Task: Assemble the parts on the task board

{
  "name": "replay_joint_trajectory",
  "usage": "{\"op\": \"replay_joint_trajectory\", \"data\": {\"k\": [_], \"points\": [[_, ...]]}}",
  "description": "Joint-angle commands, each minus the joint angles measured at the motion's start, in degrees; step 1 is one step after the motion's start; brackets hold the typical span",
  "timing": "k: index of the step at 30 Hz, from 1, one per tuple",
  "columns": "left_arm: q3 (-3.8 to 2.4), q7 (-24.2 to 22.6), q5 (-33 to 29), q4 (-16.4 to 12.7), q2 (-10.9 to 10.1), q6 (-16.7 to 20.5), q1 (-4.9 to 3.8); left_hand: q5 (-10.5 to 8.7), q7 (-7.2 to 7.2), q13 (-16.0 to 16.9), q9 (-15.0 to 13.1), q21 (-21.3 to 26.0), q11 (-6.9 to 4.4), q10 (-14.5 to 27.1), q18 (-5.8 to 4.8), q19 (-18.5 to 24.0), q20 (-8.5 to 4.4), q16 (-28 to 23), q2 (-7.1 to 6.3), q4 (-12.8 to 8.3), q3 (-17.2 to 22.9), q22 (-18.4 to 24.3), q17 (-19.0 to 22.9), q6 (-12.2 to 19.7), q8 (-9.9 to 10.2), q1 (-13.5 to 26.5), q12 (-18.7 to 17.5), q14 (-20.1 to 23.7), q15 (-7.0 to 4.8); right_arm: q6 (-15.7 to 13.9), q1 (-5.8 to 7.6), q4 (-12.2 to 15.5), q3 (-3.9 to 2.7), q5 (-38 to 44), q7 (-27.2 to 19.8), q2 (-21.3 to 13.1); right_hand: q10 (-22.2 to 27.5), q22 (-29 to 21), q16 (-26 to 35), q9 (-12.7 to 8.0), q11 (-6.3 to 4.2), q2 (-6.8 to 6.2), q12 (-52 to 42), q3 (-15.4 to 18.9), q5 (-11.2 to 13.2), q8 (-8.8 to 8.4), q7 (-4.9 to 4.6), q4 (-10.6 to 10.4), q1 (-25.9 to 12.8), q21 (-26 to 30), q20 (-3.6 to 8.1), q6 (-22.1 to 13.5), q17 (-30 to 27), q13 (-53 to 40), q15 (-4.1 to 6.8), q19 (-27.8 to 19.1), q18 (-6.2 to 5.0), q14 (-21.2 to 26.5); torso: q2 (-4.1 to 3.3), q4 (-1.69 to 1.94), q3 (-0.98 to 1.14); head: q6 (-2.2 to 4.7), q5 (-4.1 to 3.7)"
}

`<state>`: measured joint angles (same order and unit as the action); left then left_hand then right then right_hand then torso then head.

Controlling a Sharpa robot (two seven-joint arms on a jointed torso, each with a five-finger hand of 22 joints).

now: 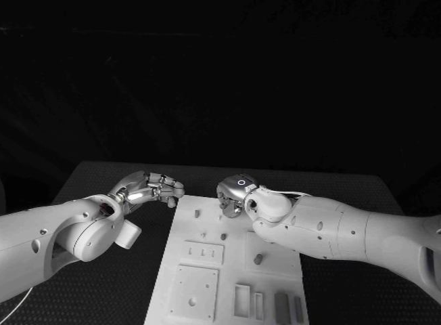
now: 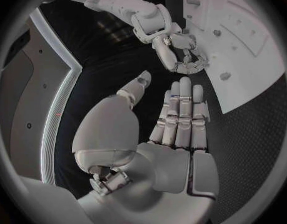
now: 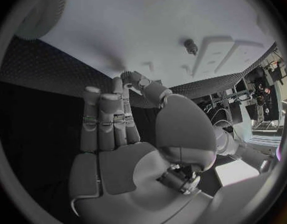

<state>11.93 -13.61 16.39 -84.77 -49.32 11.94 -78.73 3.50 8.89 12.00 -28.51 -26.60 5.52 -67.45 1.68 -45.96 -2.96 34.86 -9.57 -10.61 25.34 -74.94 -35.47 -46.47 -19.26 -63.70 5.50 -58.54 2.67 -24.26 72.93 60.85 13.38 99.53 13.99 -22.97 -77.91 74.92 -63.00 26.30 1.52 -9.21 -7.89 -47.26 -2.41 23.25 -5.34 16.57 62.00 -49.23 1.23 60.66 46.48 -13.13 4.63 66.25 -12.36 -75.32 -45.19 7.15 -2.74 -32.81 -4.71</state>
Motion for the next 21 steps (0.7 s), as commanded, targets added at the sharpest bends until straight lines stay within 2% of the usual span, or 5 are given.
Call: {"op": "replay_joint_trajectory", "data": {"k": [1,7,16,21], "points": [[-0.05,-0.32,-0.26,-0.17,0.08,-0.56,-0.12,0.08,0.25,0.09,-0.1,-0.22,0.26,-0.02,0.23,0.35,-0.01,-0.26,0.24,-0.27,0.23,-0.86,0.08,0.04,0.26,0.4,-0.34,0.38,0.08,0.95,-0.02,0.01,-0.02,0.81,0.12,0.08,-0.32,0.93,-0.21,0.52,-0.08,0.29,-0.08,-0.36,-0.38,0.19,0.07,-0.05,0.48,-0.31,0.27,0.28,-0.07,-0.08,0.34,0.1,-2.64,-0.21,-0.01,-0.08,0.07,-0.08,0.03],[-0.05,-0.33,-0.26,-0.18,0.08,-0.61,-0.13,0.08,0.26,0.1,-0.11,-0.22,0.27,-0.02,0.23,0.36,-0.01,-0.27,0.23,-0.3,0.24,-0.85,0.09,0.05,0.27,0.41,-0.36,0.38,0.08,1.36,-0.05,-0.04,-0.02,0.82,0.12,0.24,-0.32,0.93,-0.22,0.53,-0.08,0.28,-0.07,-0.41,-0.38,0.18,0.07,-0.06,0.45,-0.32,0.26,0.28,-0.07,-0.11,0.34,0.1,-2.64,-0.21,-0.01,-0.11,0.04,-0.2,0.05],[-0.05,-0.31,-0.26,-0.28,0.1,-0.65,-0.2,0.07,0.27,0.12,-0.13,-0.23,0.27,-0.02,0.23,0.37,0.0,-0.27,0.23,-0.34,0.25,-0.85,0.09,0.05,0.3,0.43,-0.41,0.39,0.09,1.92,-0.24,-1.01,-0.01,0.3,-0.18,0.84,-0.23,0.91,-0.21,0.55,-0.05,0.18,0.02,-0.56,-0.38,0.09,0.04,-0.07,0.31,-0.32,0.23,0.2,-0.11,-0.2,0.31,0.03,-2.64,-0.17,-0.11,0.03,-0.04,-0.1,-0.06],[-0.05,-0.34,-0.26,-0.21,0.17,-0.59,-0.24,0.07,0.27,0.13,-0.15,-0.24,0.28,-0.03,0.23,0.38,0.0,-0.27,0.22,-0.36,0.26,-0.85,0.1,0.05,0.31,0.44,-0.42,0.4,0.09,2.15,-0.31,-1.28,0.0,-0.31,-0.36,1.1,0.3,0.83,0.04,0.52,0.15,-0.33,0.42,-0.82,-0.38,-0.31,-0.16,-0.05,0.03,-0.17,0.12,-0.33,-0.35,-0.36,0.12,-0.3,-2.64,0.06,-0.03,-0.06,-0.07,-0.23,0.05]]}}
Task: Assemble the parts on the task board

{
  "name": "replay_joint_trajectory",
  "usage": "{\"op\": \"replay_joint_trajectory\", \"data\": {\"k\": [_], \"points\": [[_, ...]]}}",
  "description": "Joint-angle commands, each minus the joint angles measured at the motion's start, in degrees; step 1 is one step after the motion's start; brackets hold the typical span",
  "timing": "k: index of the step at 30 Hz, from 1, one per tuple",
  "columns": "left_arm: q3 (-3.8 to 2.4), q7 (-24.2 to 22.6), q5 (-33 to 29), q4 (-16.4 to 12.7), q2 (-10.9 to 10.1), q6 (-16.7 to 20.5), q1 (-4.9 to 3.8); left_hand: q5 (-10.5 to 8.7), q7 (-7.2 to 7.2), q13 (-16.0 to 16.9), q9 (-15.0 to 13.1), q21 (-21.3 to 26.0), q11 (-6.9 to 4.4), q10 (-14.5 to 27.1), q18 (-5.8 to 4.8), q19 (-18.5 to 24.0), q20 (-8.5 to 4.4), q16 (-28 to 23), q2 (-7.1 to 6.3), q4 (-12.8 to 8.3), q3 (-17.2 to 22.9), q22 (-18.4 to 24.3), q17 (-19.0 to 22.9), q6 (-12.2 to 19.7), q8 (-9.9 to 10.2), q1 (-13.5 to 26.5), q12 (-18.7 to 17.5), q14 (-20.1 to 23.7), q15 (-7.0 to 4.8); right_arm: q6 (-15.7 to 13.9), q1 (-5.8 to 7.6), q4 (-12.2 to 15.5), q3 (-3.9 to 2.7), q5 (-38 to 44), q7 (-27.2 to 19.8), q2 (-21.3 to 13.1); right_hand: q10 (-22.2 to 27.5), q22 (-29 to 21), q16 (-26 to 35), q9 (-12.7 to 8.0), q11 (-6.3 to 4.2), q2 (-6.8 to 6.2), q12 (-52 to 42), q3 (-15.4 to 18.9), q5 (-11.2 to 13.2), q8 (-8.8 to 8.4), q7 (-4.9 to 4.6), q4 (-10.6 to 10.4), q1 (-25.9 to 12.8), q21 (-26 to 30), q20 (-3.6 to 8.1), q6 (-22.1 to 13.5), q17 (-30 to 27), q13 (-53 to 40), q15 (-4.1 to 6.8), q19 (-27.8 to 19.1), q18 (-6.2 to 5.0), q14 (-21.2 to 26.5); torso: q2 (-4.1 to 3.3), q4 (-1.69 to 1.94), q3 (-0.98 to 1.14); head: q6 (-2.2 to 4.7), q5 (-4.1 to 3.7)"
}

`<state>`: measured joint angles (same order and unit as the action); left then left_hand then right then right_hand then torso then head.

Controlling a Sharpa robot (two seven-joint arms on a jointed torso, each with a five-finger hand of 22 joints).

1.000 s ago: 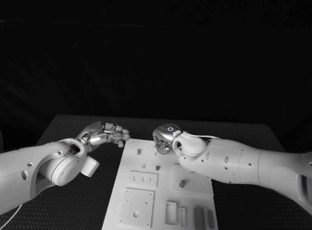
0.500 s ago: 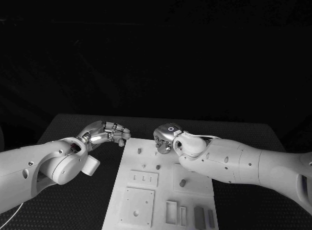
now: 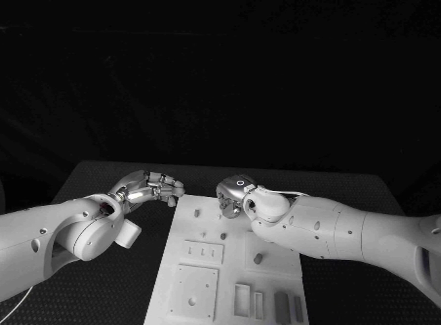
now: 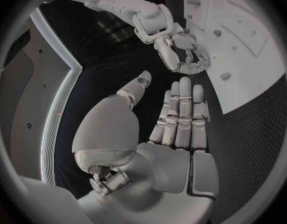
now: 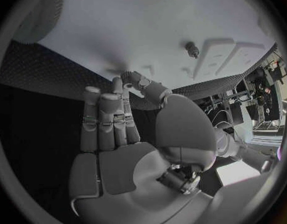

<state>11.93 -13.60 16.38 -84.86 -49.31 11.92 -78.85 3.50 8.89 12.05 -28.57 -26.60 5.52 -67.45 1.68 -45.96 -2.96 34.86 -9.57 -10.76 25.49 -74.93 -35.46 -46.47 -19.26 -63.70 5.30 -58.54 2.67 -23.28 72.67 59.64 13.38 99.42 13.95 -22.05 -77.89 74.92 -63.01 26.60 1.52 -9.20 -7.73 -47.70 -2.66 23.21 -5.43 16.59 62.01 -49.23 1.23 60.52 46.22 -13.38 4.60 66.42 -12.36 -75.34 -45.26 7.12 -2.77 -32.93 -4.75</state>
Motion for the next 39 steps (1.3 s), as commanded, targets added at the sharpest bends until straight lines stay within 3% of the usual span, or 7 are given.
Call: {"op": "replay_joint_trajectory", "data": {"k": [1,11,13,19,29,35,39], "points": [[-0.05,-0.36,-0.26,-0.04,0.25,-0.56,-0.12,0.07,0.27,0.09,-0.09,-0.24,0.28,-0.03,0.24,0.38,0.0,-0.27,0.22,-0.21,0.11,-0.86,0.09,0.05,0.31,0.44,-0.23,0.4,0.09,1.35,-0.06,-0.08,0.01,-0.23,-0.3,0.18,0.88,0.8,0.13,0.09,0.36,-0.67,0.65,-0.45,-0.11,-0.66,-0.31,-0.08,-0.09,-0.13,0.1,-0.81,-0.19,-0.06,-0.06,-0.57,-2.64,0.1,0.0,-0.06,-0.05,-0.13,0.17],[-0.03,-0.36,-0.26,0.14,0.31,-0.47,-0.12,0.06,0.28,0.11,-0.11,-0.25,0.28,-0.01,0.23,0.38,0.01,-0.27,0.22,-0.23,0.12,-0.86,0.09,0.06,0.34,0.48,-0.27,0.4,0.1,0.32,-0.05,-0.36,0.02,-2.66,-0.65,0.06,4.93,0.48,0.92,-0.79,1.94,-3.8,3.29,-0.63,-0.06,-3.18,-2.1,-0.48,-1.16,0.37,-0.32,-4.86,-1.11,0.27,-1.64,-1.12,-2.64,0.24,0.1,-0.15,0.0,-0.27,0.05],[-0.03,-0.35,-0.26,0.17,0.32,-0.46,-0.12,0.07,0.28,0.11,-0.11,-0.25,0.29,-0.01,0.23,0.39,0.01,-0.27,0.22,-0.24,0.12,-0.86,0.09,0.06,0.35,0.48,-0.28,0.4,0.1,-0.05,-0.05,-0.36,0.02,-3.08,-0.82,0.02,7.67,0.4,0.87,-1.27,3.08,-4.64,4.26,-0.59,-0.11,-4.37,-3.09,-0.61,-1.21,0.47,-0.36,-7.02,-1.25,0.97,-2.73,-1.14,-2.64,-0.01,0.11,-0.14,0.02,-0.24,0.05],[-0.03,-0.37,-0.26,0.2,0.28,-0.38,-0.12,0.07,0.29,0.11,-0.12,-0.25,0.3,0.02,0.24,0.39,0.01,-0.27,0.21,-0.26,0.13,-0.86,0.1,0.08,0.37,0.5,-0.32,0.41,0.1,-1.26,-0.05,-0.16,0.02,-3.71,-1.03,-0.25,12.66,0.29,0.94,-1.93,4.67,-6.57,4.26,-0.12,-0.1,-6.03,-4.57,-0.6,-1.12,0.77,-0.61,-10.43,-1.66,2.62,-4.25,-1.48,-2.64,0.17,0.13,-0.15,0.04,-0.21,0.02],[-0.03,-0.53,-0.42,0.44,0.09,-0.34,-0.12,0.08,0.28,0.12,-0.14,-0.26,0.32,0.09,0.24,0.41,0.02,-0.28,0.2,-0.32,0.17,-0.85,0.11,0.12,0.42,0.49,-0.42,0.43,0.11,-3.79,0.16,2.16,0.0,-4.61,-1.48,-2.95,14.71,0.22,0.93,-1.99,5.32,-7.47,4.05,0.67,-0.11,-6.36,-4.73,-0.42,-1.14,1.04,-0.88,-11.74,-2.01,3.81,-4.89,-1.85,-2.64,0.46,0.17,-0.27,0.06,0.04,-0.08],[-0.03,-0.81,-0.53,0.67,-0.04,-0.48,-0.12,0.08,0.26,0.13,-0.16,-0.27,0.32,0.1,0.24,0.42,0.02,-0.29,0.2,-0.36,0.19,-0.85,0.11,0.13,0.44,0.48,-0.45,0.44,0.11,-5.47,1.72,7.71,-0.12,-7.66,-3.57,-7.95,13.22,0.22,0.65,-1.61,4.95,-7.22,3.25,0.06,-0.11,-5.5,-3.97,-0.52,-0.16,0.96,-0.84,-10.62,-2.19,3.92,-4.55,-1.59,-2.64,0.2,0.17,-0.3,0.08,0.37,-0.31],[-0.03,-0.95,-0.59,0.62,-0.33,-0.43,-0.12,0.07,0.25,0.14,-0.17,-0.26,0.31,0.1,0.24,0.43,0.03,-0.29,0.2,-0.38,0.19,-0.84,0.12,0.13,0.45,0.48,-0.46,0.45,0.12,-4.97,2.61,11.9,-0.9,-10.0,-4.79,-12.2,9.63,0.39,0.25,-1.38,3.77,-7.07,1.56,-0.12,-0.1,-4.97,-3.6,-0.78,0.01,0.61,-0.71,-10.0,-2.28,3.22,-3.45,-1.2,-2.64,-0.08,0.23,-0.45,0.12,0.53,-0.39]]}}
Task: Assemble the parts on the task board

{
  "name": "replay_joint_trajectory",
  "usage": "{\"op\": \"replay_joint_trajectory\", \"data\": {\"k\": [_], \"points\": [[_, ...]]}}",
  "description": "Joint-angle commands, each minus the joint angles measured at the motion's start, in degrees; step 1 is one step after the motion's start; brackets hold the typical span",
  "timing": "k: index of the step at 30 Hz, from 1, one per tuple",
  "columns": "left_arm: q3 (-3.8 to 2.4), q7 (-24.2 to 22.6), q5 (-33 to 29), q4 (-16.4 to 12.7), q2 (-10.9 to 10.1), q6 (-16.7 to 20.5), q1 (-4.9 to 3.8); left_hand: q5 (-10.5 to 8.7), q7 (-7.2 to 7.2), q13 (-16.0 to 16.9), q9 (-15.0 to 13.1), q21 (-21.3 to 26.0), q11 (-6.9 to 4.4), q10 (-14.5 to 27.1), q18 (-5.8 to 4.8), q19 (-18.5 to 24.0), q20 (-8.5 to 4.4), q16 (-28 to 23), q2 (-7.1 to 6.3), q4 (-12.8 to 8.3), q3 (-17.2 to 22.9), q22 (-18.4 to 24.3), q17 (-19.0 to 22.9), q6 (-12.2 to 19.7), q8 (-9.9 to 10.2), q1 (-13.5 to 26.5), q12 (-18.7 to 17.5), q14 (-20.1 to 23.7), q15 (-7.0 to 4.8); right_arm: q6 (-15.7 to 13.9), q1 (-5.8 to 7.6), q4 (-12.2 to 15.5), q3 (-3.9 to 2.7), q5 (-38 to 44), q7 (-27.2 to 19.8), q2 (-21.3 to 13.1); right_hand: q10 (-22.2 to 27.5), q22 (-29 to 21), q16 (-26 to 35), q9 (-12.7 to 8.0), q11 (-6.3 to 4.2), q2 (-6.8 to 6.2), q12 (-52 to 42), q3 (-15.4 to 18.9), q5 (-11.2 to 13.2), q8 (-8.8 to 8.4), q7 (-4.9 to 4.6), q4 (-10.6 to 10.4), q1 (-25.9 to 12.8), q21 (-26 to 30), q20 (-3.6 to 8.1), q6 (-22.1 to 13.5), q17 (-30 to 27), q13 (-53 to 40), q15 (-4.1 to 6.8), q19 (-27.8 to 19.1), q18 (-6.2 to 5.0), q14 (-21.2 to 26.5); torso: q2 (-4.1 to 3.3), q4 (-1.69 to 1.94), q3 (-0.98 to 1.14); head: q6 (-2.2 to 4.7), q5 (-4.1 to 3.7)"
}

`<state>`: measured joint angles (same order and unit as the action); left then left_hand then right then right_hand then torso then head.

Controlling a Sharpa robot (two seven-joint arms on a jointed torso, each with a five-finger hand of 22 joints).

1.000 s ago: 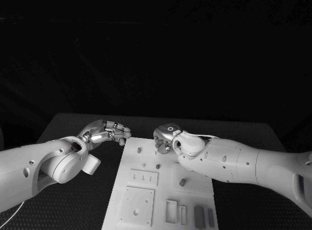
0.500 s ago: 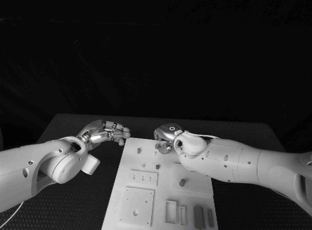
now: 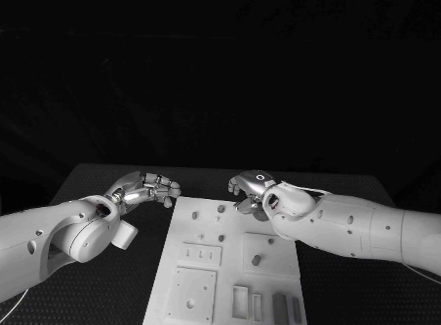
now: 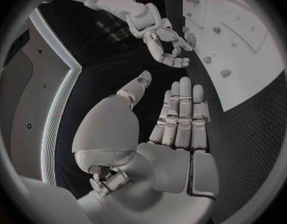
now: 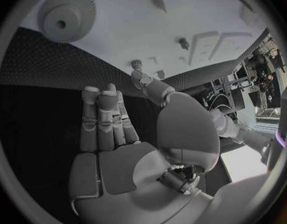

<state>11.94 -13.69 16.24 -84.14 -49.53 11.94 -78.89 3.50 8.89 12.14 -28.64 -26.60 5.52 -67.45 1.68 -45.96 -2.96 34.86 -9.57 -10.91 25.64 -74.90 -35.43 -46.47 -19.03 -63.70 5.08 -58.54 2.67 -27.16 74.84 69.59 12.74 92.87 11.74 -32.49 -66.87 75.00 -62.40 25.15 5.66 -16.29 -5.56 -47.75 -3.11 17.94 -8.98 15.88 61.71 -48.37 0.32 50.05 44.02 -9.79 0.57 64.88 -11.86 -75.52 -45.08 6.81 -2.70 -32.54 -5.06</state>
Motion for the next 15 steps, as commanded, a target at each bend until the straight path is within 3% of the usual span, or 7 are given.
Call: {"op": "replay_joint_trajectory", "data": {"k": [1,6,11,12,15], "points": [[-0.04,-0.87,-0.45,-0.15,-0.18,-0.45,-0.07,0.07,0.25,0.06,-0.1,-0.27,0.31,0.09,0.24,0.43,0.03,-0.29,0.2,-0.23,0.04,-0.87,0.09,0.13,0.22,0.49,-0.25,0.45,0.12,-0.61,0.65,2.82,-0.47,-4.33,-2.77,-2.86,-2.54,0.37,-0.47,0.11,-0.75,0.1,-1.18,0.08,0.34,0.41,-0.13,-0.06,0.25,-0.38,0.25,0.61,-0.1,-0.71,0.98,0.44,-3.14,0.02,0.06,-0.21,0.06,0.22,-0.06],[-0.03,-0.85,-0.46,-0.33,-0.5,-0.41,-0.07,0.07,0.24,0.07,-0.11,-0.27,0.31,0.07,0.24,0.43,0.03,-0.29,0.2,-0.24,0.05,-0.87,0.09,0.12,0.23,0.5,-0.25,0.45,0.12,2.54,1.11,5.02,-0.79,-7.74,-4.41,-7.04,-6.34,0.69,-1.17,0.4,-2.07,0.26,-3.17,1.48,0.27,0.94,-0.37,0.11,-0.49,-0.94,0.45,1.42,0.08,-2.28,2.22,0.75,-3.14,-0.16,0.22,-0.72,0.24,0.24,-0.05],[-0.03,-0.83,-0.46,-0.33,-0.65,-0.5,-0.07,0.07,0.24,0.09,-0.13,-0.28,0.31,0.04,0.24,0.44,0.03,-0.28,0.21,-0.25,0.06,-0.87,0.09,0.11,0.23,0.5,-0.25,0.44,0.12,5.43,1.12,5.54,-0.8,-9.18,-5.04,-9.81,-10.93,0.56,-1.28,0.4,-3.7,0.58,-7.58,4.39,0.06,0.57,0.7,0.61,-1.26,-0.87,0.5,0.95,-0.06,-7.96,3.87,0.56,-3.14,0.2,0.41,-1.29,0.5,0.26,-0.1],[-0.03,-0.82,-0.46,-0.38,-0.66,-0.54,-0.07,0.07,0.24,0.09,-0.13,-0.28,0.31,0.04,0.25,0.44,0.03,-0.28,0.21,-0.26,0.06,-0.86,0.09,0.11,0.23,0.5,-0.25,0.44,0.12,6.17,1.12,5.55,-0.79,-9.35,-5.02,-10.13,-11.08,0.41,-1.23,0.4,-4.11,0.67,-9.71,5.72,0.01,0.39,1.3,0.72,-1.37,-0.69,0.54,0.73,-0.17,-11.46,4.18,0.51,-3.14,0.27,0.43,-1.37,0.53,0.24,-0.09],[-0.02,-0.81,-0.46,-0.43,-0.82,-0.62,-0.06,0.07,0.23,0.1,-0.14,-0.28,0.31,0.03,0.25,0.44,0.03,-0.28,0.22,-0.26,0.07,-0.86,0.09,0.11,0.24,0.5,-0.25,0.44,0.12,7.98,1.1,5.17,-0.77,-10.36,-4.9,-10.51,-4.45,0.12,-1.32,0.45,-4.44,0.99,-18.37,7.29,-0.05,-0.28,1.44,0.55,-1.57,-0.29,0.53,0.71,-0.63,-31.76,4.48,0.55,-3.14,0.27,0.4,-1.63,0.74,0.27,0.1]]}}
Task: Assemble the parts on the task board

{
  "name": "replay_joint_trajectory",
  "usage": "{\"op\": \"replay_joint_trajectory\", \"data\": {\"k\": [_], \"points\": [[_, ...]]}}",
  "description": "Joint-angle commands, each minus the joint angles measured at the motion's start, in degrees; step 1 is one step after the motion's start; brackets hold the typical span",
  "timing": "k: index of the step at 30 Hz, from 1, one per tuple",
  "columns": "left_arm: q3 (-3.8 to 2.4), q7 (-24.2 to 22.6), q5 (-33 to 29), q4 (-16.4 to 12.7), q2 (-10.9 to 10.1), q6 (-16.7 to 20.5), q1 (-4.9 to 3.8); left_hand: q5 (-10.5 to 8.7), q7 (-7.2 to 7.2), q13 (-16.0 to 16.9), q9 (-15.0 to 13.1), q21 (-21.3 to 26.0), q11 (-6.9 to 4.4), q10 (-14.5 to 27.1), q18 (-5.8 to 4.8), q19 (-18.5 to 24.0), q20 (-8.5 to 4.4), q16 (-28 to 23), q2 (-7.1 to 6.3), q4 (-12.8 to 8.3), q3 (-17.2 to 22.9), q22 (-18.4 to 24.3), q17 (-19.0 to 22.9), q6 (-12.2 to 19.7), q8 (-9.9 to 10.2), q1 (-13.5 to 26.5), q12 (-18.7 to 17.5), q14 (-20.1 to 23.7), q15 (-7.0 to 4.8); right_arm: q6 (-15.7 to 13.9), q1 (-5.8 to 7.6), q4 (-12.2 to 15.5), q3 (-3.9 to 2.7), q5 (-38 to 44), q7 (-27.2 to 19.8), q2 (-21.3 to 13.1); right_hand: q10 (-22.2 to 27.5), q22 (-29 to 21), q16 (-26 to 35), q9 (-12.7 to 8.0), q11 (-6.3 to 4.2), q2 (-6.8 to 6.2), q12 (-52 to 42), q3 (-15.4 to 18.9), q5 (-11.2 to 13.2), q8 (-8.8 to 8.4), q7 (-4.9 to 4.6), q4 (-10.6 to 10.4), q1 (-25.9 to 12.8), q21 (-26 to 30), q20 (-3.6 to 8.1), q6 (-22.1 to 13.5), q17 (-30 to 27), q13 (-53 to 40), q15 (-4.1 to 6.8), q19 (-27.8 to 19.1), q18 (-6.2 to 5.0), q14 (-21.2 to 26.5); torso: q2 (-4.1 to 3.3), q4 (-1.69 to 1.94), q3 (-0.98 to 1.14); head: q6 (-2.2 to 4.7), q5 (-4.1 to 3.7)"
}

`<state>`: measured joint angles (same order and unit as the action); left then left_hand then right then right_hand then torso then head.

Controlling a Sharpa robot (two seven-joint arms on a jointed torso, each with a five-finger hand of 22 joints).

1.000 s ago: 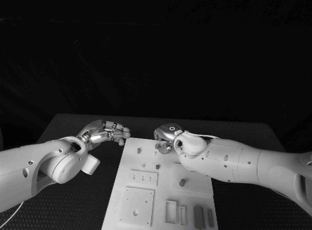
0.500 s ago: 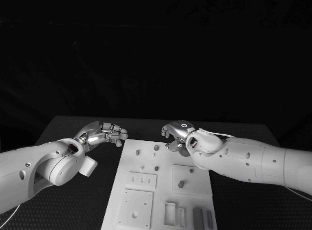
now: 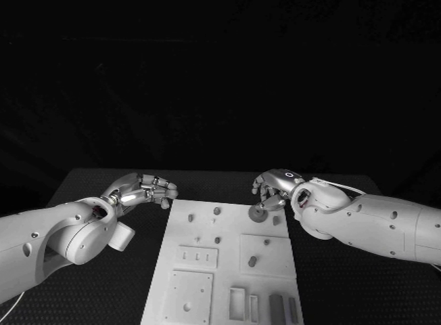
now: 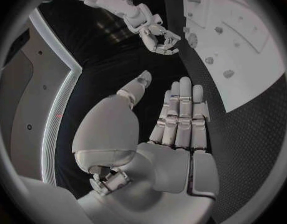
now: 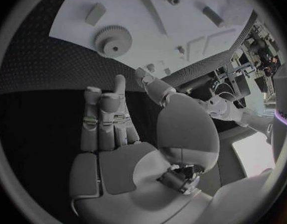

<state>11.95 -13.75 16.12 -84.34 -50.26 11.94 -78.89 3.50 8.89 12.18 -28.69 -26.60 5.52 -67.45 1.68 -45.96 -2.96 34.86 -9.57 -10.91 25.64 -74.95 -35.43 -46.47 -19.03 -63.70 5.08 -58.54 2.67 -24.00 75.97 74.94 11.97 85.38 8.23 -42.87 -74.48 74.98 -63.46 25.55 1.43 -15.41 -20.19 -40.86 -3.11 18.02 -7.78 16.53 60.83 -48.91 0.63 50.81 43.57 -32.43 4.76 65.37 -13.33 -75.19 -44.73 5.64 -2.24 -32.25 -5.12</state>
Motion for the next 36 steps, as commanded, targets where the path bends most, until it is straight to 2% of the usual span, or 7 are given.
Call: {"op": "replay_joint_trajectory", "data": {"k": [1,3,8,14,22,25,36], "points": [[-0.04,-0.73,-0.34,-0.24,-0.14,-0.64,-0.07,0.07,0.23,0.06,-0.09,-0.28,0.31,0.02,0.24,0.44,0.03,-0.28,0.22,-0.27,0.08,-0.82,0.09,0.1,0.24,0.5,-0.26,0.44,0.12,5.12,-0.06,-0.45,0.01,-2.87,-1.38,-0.11,2.35,0.21,-0.37,0.0,-0.28,0.06,-5.39,0.63,-0.39,-0.54,0.03,0.05,-0.72,0.17,0.22,-0.28,-0.14,-11.03,0.69,0.1,-1.67,-0.08,0.04,-0.48,0.29,-0.04,0.16],[-0.04,-0.74,-0.34,-0.27,-0.18,-0.66,-0.07,0.07,0.23,0.06,-0.1,-0.28,0.31,0.02,0.25,0.44,0.03,-0.28,0.22,-0.28,0.08,-0.82,0.09,0.1,0.24,0.5,-0.26,0.44,0.12,5.72,-0.14,-0.9,0.02,-2.99,-1.43,0.03,3.37,0.46,-1.38,-0.21,-0.69,0.13,-13.71,1.67,-0.78,-1.11,0.54,0.56,-0.32,-0.24,0.38,-1.01,0.61,-18.03,1.11,0.38,-1.67,-0.09,0.03,-0.54,0.32,-0.03,0.02],[-0.04,-0.75,-0.34,-0.34,-0.19,-0.7,-0.06,0.08,0.24,0.08,-0.11,-0.29,0.31,0.0,0.25,0.45,0.03,-0.28,0.23,-0.3,0.1,-0.82,0.1,0.1,0.25,0.49,-0.27,0.44,0.12,5.97,-0.86,-2.32,0.02,-3.17,-1.47,0.46,8.03,1.13,-5.27,-0.41,-0.86,0.63,-28.5,2.31,-0.9,-1.92,0.66,0.0,-1.32,-2.0,0.88,-1.89,4.54,-28.27,0.99,0.91,-1.67,0.37,-0.09,-0.9,0.74,0.01,0.03],[-0.03,-0.69,-0.34,-0.4,-0.22,-0.91,-0.06,0.08,0.24,0.09,-0.12,-0.29,0.31,0.0,0.25,0.45,0.03,-0.28,0.25,-0.31,0.11,-0.82,0.1,0.09,0.25,0.49,-0.28,0.44,0.12,6.16,-1.84,-4.06,0.02,-3.17,-1.49,1.12,8.75,1.28,-8.42,-0.51,-0.53,1.0,-37.83,3.1,-1.5,-2.32,0.37,0.05,-1.71,-4.73,1.55,-2.53,8.72,-32.79,0.54,1.27,-1.67,0.75,-0.1,-0.7,0.67,-0.19,-0.44],[-0.03,-0.65,-0.34,-0.57,-0.44,-1.01,-0.06,0.08,0.24,0.1,-0.14,-0.29,0.31,-0.01,0.25,0.46,0.04,-0.28,0.27,-0.34,0.13,-0.82,0.1,0.09,0.27,0.49,-0.31,0.45,0.12,6.08,-3.19,-5.55,0.01,-3.2,-1.95,1.8,9.11,1.19,-9.11,-0.66,-0.38,1.41,-41.11,3.0,-1.76,-2.51,0.2,-0.02,-1.71,-6.04,1.81,-2.9,10.38,-33.86,0.42,1.04,-1.67,0.97,-0.11,-0.63,0.58,-0.7,-0.54],[-0.03,-0.64,-0.31,-0.53,-0.47,-0.95,-0.06,0.08,0.25,0.11,-0.14,-0.3,0.31,-0.01,0.25,0.47,0.04,-0.28,0.27,-0.35,0.13,-0.82,0.11,0.09,0.27,0.49,-0.32,0.45,0.13,5.76,-3.3,-5.53,0.0,-3.29,-2.18,1.88,9.18,1.18,-9.17,-0.64,-0.36,1.49,-41.43,2.96,-1.76,-2.44,0.18,-0.04,-1.75,-6.21,1.84,-2.76,10.57,-33.89,0.4,1.02,-1.67,0.96,-0.15,-0.7,0.66,-0.8,-0.4],[-0.03,-0.59,-0.26,-0.28,-0.3,-0.97,-0.06,0.08,0.25,0.13,-0.17,-0.3,0.31,-0.01,0.25,0.48,0.05,-0.29,0.3,-0.38,0.16,-0.81,0.11,0.09,0.3,0.5,-0.35,0.47,0.13,5.41,-3.3,-5.9,-0.01,-4.46,-2.13,2.49,9.33,1.11,-9.31,-0.59,-0.44,2.21,-42.52,2.26,-3.03,-2.07,0.28,-0.13,-1.82,-6.92,1.98,-2.01,11.33,-33.74,0.47,1.02,-1.67,0.86,0.01,-0.49,0.47,-1.01,-0.54]]}}
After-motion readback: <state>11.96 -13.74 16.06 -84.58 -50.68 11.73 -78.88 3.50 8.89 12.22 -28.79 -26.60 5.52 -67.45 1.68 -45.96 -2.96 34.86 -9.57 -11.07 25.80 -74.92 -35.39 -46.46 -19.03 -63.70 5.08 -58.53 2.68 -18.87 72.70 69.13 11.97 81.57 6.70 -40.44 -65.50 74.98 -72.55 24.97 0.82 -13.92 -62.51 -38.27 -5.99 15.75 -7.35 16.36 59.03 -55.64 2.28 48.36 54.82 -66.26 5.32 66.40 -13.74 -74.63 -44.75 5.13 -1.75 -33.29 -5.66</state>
